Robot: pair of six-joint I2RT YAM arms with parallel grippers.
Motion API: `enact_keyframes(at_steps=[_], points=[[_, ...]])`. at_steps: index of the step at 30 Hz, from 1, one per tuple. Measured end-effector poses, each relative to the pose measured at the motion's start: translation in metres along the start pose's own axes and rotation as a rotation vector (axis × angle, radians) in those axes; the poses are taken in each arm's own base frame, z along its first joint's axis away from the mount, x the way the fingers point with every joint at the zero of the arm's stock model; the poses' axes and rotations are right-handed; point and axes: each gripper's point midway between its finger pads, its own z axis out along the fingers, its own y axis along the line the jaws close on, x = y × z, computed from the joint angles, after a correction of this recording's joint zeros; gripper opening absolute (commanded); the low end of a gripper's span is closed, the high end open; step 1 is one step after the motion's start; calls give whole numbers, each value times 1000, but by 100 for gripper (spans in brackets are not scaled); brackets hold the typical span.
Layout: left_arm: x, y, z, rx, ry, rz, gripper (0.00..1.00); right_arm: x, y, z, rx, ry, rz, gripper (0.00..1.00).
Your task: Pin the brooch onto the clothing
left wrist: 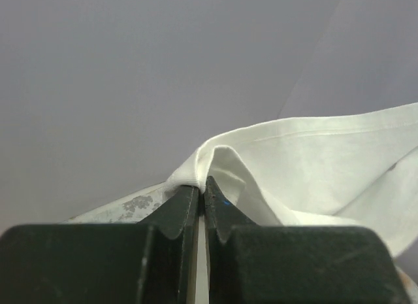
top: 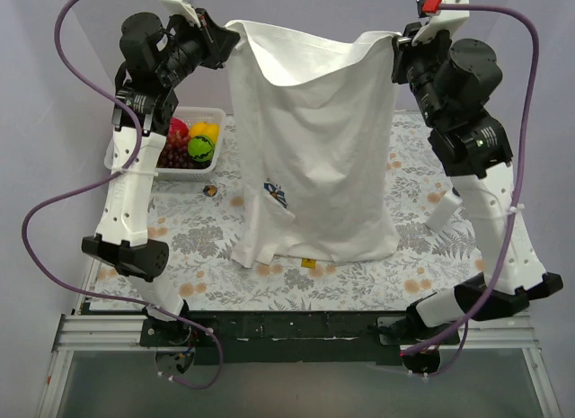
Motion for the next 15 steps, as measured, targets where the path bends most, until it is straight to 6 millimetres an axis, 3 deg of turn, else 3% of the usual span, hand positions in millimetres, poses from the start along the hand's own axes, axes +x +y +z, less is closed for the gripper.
enact_keyframes(at_steps=[2,4,7,10,15], points=[[16,30,8,-35,38,-28,0,37,-23,20,43,96,-2,1],[24,54,11,-58,57,-63,0,60,-49,30,90,151,14,1],[20,80,7,-66,42,-101,0,77,-82,35,123,187,60,1],[4,82,4,-29,0,-120,0,65,-91,37,94,155,111,1],[-49,59,-4,47,-143,-79,0,13,-83,32,11,14,143,1]])
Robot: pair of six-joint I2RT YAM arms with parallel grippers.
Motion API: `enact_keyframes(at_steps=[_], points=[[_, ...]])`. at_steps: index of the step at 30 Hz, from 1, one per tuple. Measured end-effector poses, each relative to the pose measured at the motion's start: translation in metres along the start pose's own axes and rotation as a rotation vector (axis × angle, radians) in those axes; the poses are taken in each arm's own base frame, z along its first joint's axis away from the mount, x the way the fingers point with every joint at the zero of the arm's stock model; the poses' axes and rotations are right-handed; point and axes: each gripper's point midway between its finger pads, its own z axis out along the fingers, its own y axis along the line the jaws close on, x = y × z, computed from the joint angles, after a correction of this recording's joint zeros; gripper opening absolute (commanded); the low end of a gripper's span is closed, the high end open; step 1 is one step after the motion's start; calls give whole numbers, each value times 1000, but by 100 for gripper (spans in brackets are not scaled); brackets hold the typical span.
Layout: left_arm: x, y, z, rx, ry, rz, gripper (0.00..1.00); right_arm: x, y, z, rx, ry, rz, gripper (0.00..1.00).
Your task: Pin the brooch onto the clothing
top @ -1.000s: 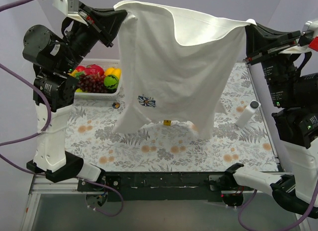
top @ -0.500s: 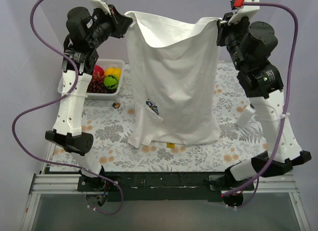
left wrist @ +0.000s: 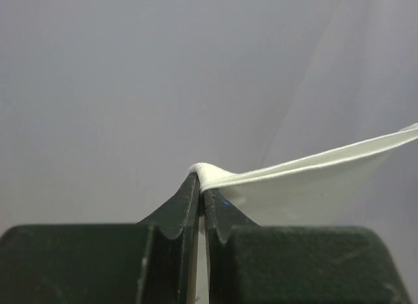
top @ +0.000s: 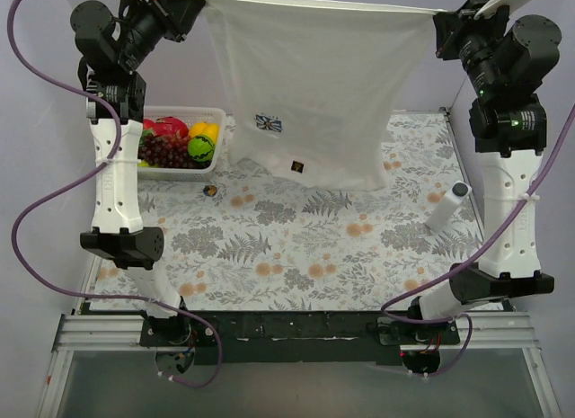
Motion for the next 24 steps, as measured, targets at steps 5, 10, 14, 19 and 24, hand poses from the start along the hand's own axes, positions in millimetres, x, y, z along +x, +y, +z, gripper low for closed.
enact_keyframes(at_steps=[5,10,14,19,24], points=[[-43,-23,-7,55,-119,55,0,-41,19,-22,-85,-112,8,1],[-66,-44,-21,90,-168,98,0,-79,33,-55,-138,-209,-4,1],[-73,-61,-38,104,-164,125,0,-102,44,-84,-177,-278,-22,1],[-84,-88,-66,127,-163,182,0,-114,55,-114,-218,-326,-38,1],[-98,-118,-90,173,-184,230,0,-123,63,-133,-251,-359,-52,1]])
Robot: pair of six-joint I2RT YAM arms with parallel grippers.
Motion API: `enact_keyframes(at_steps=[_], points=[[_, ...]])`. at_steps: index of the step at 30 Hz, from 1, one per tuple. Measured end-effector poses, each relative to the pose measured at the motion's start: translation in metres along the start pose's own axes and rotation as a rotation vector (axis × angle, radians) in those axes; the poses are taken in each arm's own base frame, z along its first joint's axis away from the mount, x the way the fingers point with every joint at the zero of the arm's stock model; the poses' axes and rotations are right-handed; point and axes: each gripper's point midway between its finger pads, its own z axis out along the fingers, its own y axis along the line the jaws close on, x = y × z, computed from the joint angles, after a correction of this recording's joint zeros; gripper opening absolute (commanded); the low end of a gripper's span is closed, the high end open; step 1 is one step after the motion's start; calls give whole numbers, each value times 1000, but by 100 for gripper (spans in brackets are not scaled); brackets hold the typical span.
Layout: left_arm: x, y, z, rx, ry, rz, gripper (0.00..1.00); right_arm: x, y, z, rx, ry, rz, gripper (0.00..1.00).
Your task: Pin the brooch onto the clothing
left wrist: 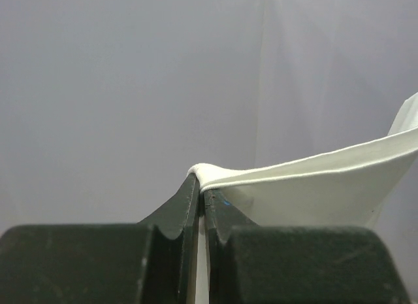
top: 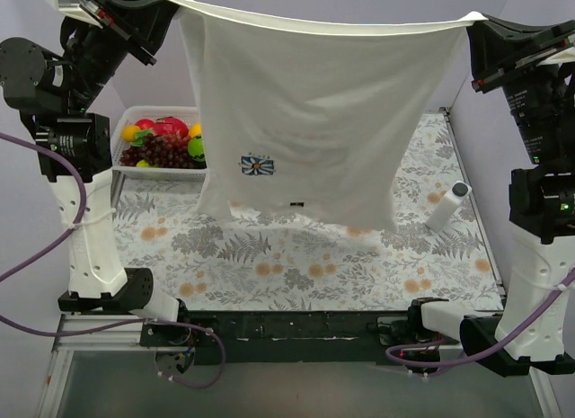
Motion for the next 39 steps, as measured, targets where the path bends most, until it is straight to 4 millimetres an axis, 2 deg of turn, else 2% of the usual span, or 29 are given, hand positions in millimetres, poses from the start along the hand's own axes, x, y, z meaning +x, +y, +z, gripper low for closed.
enact_keyframes(at_steps=[3,6,10,13,17,20,22,25,27,29,35,39], points=[[-10,-9,-5,14,-15,16,0,-6,2,-4,-3,-14,-7,1],[-8,-7,-4,13,-14,14,0,-1,0,-4,7,-7,-11,1],[16,12,7,-7,23,-19,0,17,-10,4,35,19,-18,1],[52,39,22,-34,76,-72,0,45,-23,19,62,69,-10,1],[110,80,41,-83,150,-172,0,98,-45,54,88,171,21,1],[153,112,51,-141,187,-279,0,148,-62,83,106,260,61,1],[172,128,56,-173,189,-347,0,178,-67,90,114,315,91,1],[179,139,62,-194,164,-410,0,195,-69,90,119,356,112,1],[172,140,66,-193,133,-428,0,186,-67,90,117,338,108,1],[157,137,69,-180,89,-422,0,167,-65,88,114,300,96,1],[107,115,66,-137,-7,-376,0,84,-46,70,85,135,56,1],[73,92,57,-113,-44,-334,0,43,-32,53,59,46,42,1]])
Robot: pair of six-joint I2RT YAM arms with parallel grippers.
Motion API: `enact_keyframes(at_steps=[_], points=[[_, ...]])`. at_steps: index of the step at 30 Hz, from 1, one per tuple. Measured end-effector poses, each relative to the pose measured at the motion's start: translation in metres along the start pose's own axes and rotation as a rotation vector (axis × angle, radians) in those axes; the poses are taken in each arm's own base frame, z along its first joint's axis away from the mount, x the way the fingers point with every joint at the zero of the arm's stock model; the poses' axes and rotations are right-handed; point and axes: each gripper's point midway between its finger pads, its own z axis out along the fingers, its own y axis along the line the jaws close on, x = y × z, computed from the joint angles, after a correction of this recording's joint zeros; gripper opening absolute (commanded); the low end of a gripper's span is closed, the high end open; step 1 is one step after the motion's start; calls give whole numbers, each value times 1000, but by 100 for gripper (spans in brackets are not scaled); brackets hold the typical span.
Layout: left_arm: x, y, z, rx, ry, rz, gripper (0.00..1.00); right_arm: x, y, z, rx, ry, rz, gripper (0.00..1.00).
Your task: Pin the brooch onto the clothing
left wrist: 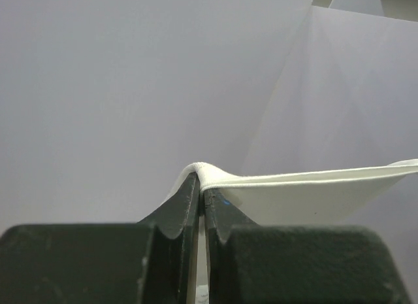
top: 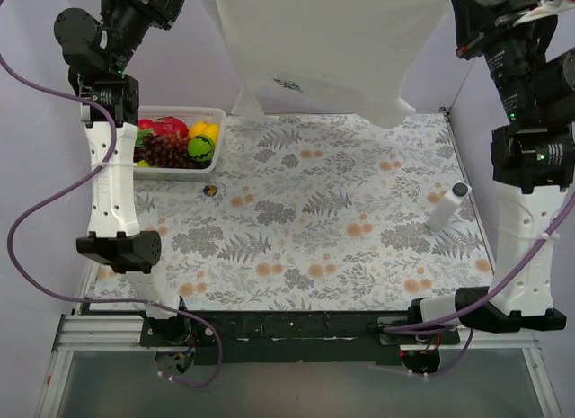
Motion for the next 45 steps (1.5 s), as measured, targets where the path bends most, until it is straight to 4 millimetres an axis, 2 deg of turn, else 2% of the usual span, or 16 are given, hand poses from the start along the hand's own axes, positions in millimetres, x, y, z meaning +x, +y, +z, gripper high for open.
enact_keyframes(at_steps=[6,10,12,16,22,25,27,30,32,33,34,37,40,42,44,45], points=[[-24,-42,-25,28,-12,53,0,-8,11,-32,-6,-7,-2,1],[-28,-63,-45,30,0,55,0,-13,17,-54,-3,-5,-11,1],[-29,-76,-56,39,14,44,0,-22,21,-65,-3,-21,-24,1],[-36,-102,-72,69,23,43,0,-60,35,-97,-9,-103,-55,1],[-57,-152,-99,144,0,54,0,-110,61,-149,-46,-230,-84,1],[-62,-170,-108,191,-5,48,0,-123,66,-164,-52,-275,-96,1],[-60,-173,-109,207,3,41,0,-118,64,-166,-43,-272,-103,1],[-43,-157,-103,196,45,4,0,-86,52,-153,-13,-207,-104,1],[-22,-132,-94,163,88,-40,0,-52,42,-140,11,-134,-97,1],[-6,-114,-89,136,120,-71,0,-29,36,-132,22,-83,-88,1],[10,-97,-85,110,149,-100,0,-6,31,-125,30,-33,-77,1],[78,-29,-79,-9,265,-212,0,80,16,-106,49,145,-41,1],[155,35,-90,-148,391,-325,0,174,4,-101,64,345,-1,1],[196,64,-102,-215,459,-380,0,226,-2,-102,75,457,22,1],[226,82,-111,-257,513,-421,0,260,-6,-105,82,534,39,1],[236,88,-113,-262,531,-432,0,270,-9,-106,86,559,44,1]])
